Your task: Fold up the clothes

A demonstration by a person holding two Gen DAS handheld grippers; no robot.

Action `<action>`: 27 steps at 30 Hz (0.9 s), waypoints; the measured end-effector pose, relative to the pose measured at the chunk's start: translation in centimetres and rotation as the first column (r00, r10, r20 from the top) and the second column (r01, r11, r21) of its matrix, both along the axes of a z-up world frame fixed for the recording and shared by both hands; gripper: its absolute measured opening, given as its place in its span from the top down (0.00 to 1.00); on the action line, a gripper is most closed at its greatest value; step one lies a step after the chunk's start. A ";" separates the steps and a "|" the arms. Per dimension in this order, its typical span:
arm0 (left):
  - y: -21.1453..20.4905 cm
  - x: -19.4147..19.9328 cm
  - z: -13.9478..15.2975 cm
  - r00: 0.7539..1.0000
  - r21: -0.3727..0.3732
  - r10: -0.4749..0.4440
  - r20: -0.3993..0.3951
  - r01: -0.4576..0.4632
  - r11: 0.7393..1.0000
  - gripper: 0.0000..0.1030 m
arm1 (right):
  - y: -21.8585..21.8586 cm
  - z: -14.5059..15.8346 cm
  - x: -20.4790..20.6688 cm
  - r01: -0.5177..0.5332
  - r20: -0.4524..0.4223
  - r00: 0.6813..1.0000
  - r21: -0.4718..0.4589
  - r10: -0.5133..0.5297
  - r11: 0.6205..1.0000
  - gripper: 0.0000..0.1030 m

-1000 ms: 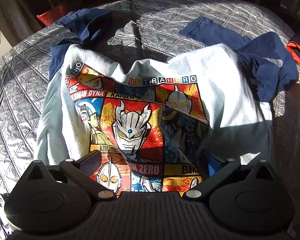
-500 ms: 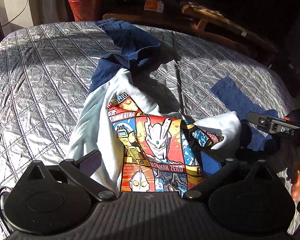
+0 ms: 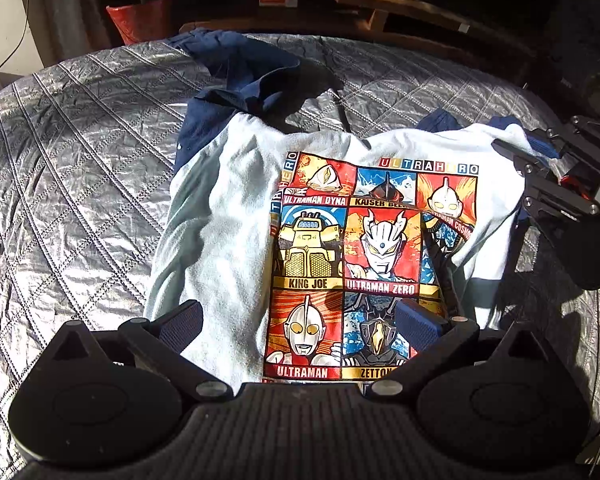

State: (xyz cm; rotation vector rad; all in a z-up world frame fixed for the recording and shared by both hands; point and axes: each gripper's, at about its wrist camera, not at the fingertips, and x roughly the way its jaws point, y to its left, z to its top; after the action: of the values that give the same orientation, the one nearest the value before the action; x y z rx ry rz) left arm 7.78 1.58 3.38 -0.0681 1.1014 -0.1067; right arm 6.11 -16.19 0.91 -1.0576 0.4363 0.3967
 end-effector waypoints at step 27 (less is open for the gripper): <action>9.6 -0.8 -0.9 0.867 0.063 0.494 -0.065 -0.491 0.869 0.01 | 12.7 2.0 23.7 0.535 -0.552 0.817 0.621 -0.164 0.573 0.20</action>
State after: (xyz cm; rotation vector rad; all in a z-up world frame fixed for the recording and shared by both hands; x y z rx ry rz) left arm 6.99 11.13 2.50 -0.3154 1.1345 0.3854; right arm 29.77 -3.47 2.96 -0.0044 0.7925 0.3898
